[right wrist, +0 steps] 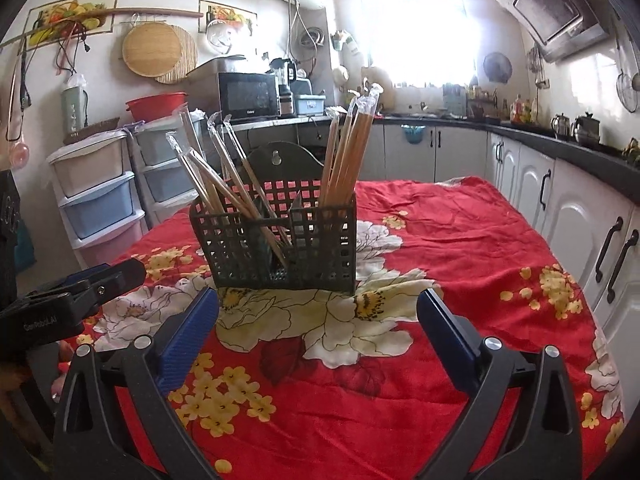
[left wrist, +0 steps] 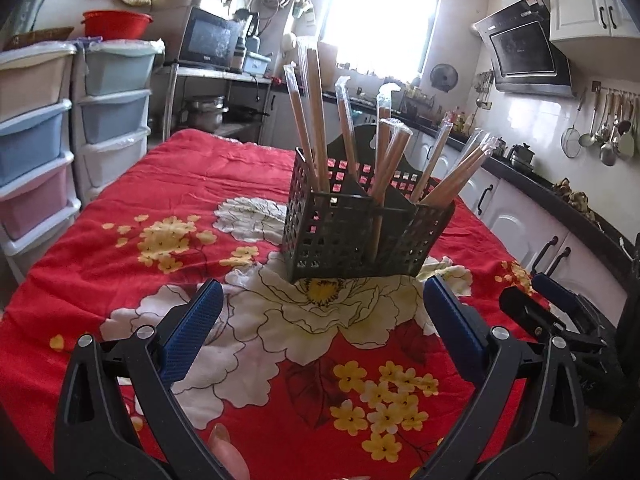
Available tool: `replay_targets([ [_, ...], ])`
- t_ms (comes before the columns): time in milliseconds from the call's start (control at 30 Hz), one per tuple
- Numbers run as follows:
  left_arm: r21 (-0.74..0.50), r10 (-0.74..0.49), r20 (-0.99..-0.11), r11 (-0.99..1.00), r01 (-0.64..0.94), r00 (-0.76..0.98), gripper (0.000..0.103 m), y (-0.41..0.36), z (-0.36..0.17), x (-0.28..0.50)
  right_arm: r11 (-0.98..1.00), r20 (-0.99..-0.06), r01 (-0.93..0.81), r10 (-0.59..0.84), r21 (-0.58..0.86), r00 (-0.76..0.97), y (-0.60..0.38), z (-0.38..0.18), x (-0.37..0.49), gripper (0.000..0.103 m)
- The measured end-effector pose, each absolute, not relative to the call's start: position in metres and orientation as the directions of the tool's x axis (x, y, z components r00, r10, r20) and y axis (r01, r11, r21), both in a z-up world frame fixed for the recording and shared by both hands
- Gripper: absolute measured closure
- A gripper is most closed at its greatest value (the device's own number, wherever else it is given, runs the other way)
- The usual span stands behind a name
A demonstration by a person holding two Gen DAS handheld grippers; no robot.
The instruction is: Organize utensils
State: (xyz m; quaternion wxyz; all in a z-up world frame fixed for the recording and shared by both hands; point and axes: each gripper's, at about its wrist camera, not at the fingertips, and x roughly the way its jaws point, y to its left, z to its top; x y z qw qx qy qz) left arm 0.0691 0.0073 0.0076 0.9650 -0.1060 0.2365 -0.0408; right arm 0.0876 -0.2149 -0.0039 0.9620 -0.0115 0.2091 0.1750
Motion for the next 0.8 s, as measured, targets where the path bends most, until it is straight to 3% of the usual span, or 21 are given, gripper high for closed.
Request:
replay_targets([
  [567,-0.147,-0.081,-0.246,0.988,0.046,0.966,0.011,0.0,0.014,0.043,0.95,-0.138,-0.31,0.31,0.024,0.941,-0.229,0.004,0.053,0.006],
  [800,-0.153,-0.079,-0.241,0.987,0.042,0.967,0.011,0.001,0.015,0.043,0.953,-0.131,-0.303,0.303,0.025,0.944,-0.229,0.002,0.051,0.006],
])
